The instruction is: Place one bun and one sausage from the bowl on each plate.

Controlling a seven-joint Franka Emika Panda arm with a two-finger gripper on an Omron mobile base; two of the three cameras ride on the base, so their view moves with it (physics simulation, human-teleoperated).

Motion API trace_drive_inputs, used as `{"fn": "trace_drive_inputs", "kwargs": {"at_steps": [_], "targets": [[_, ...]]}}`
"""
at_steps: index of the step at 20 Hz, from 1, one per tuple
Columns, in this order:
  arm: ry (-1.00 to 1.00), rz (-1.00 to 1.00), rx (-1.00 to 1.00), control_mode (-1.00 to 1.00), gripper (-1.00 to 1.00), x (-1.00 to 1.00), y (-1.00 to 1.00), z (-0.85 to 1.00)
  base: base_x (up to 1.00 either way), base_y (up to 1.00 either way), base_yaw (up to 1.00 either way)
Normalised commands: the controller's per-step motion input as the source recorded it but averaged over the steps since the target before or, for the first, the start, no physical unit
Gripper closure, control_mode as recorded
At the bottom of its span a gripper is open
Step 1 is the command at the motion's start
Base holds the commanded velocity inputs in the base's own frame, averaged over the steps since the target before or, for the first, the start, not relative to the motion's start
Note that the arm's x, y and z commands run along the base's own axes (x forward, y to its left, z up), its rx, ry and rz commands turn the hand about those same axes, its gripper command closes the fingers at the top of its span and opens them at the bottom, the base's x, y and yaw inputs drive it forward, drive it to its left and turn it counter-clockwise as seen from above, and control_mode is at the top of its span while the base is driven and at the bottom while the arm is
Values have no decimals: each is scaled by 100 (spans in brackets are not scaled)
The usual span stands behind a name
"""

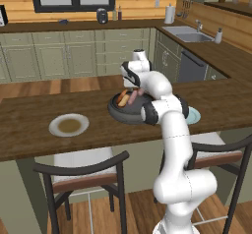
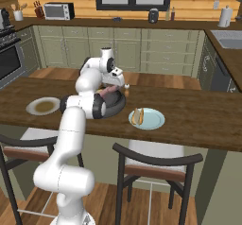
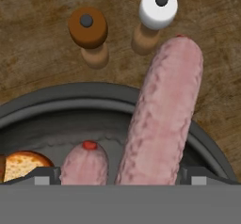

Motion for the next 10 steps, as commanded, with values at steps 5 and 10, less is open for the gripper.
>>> {"fn": "trace_drive_inputs", "kwargs": {"at_steps": [5, 10], "targets": [[0, 0, 0, -100, -100, -1, -7, -24, 0, 0, 0], [0, 0, 0, -100, -100, -9, -19, -22, 0, 0, 0]]}}
